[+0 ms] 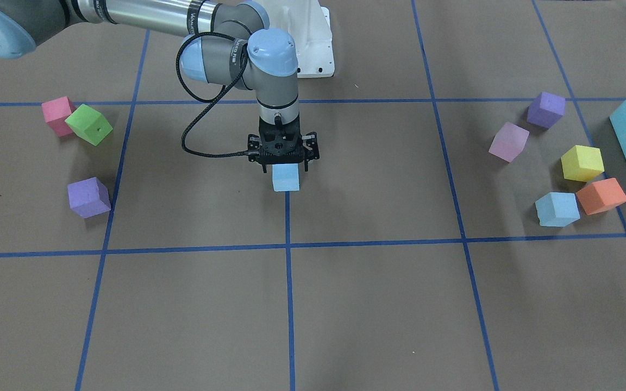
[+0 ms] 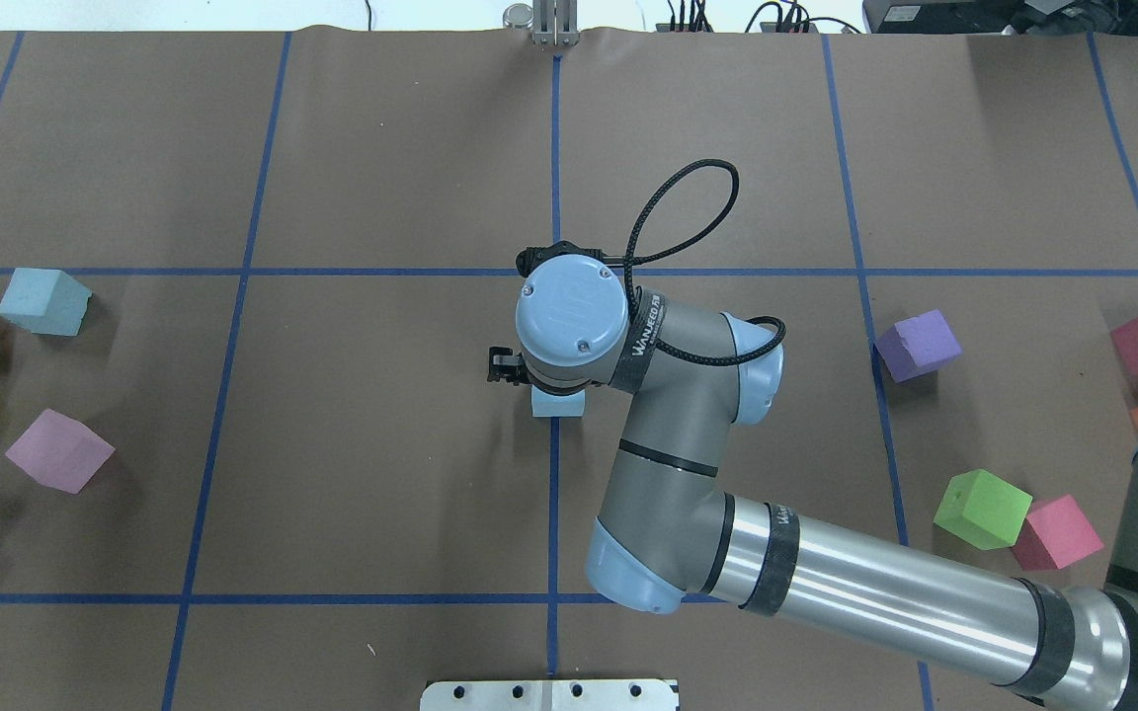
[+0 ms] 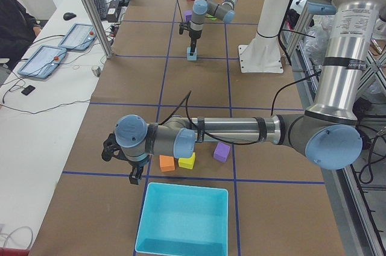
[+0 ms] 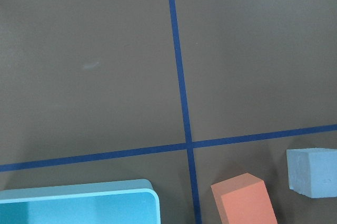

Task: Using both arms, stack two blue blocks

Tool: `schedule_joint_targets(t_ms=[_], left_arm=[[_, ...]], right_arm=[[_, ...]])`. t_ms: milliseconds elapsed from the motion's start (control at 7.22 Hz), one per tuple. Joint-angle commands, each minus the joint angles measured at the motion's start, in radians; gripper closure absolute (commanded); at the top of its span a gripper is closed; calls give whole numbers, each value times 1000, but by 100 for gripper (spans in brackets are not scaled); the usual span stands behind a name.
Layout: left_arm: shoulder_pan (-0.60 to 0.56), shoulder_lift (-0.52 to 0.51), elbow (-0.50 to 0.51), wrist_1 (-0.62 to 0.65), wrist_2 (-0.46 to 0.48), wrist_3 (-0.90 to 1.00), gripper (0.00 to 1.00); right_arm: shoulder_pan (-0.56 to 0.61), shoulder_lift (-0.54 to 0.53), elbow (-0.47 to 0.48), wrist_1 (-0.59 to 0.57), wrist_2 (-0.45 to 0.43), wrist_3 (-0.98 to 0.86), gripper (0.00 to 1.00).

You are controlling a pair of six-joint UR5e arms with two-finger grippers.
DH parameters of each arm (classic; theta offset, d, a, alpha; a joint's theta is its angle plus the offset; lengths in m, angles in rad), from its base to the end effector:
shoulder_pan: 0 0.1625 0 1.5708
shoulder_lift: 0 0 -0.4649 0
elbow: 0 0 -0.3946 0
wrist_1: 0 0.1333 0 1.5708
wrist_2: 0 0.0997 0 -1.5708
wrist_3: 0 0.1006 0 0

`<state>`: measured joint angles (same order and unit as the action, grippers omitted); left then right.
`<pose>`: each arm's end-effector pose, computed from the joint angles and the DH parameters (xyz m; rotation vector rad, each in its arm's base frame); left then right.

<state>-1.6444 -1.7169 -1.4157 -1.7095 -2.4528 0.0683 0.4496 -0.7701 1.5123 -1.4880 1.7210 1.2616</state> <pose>-0.0974 -0.5638 0.6765 0.1833 0.8699 0.0523 -0.6378 -0.4391 0.2137 0.1735 -0.8173 0.0702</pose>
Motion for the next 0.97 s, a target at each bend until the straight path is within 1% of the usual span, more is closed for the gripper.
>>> schedule_joint_targets(t_ms=[0, 139, 277, 416, 554, 693, 831], left_arm=[[2, -13, -8, 5, -36, -15, 2], [3, -30, -6, 4, -72, -42, 2], [9, -67, -20, 2, -72, -130, 2], [30, -93, -38, 2, -78, -178, 2], [82, -102, -58, 2, -77, -220, 2], [154, -127, -62, -7, -71, -296, 2], [190, -138, -55, -9, -71, -304, 2]], right_arm=[[144, -38, 49, -9, 107, -108, 0], [307, -94, 83, -11, 291, -243, 0], [472, -168, 104, -12, 446, -374, 0], [610, -235, 115, -12, 535, -472, 0], [717, -292, 117, -14, 598, -579, 0], [810, -357, 117, -18, 639, -688, 0], [884, -383, 117, -65, 643, -820, 0]])
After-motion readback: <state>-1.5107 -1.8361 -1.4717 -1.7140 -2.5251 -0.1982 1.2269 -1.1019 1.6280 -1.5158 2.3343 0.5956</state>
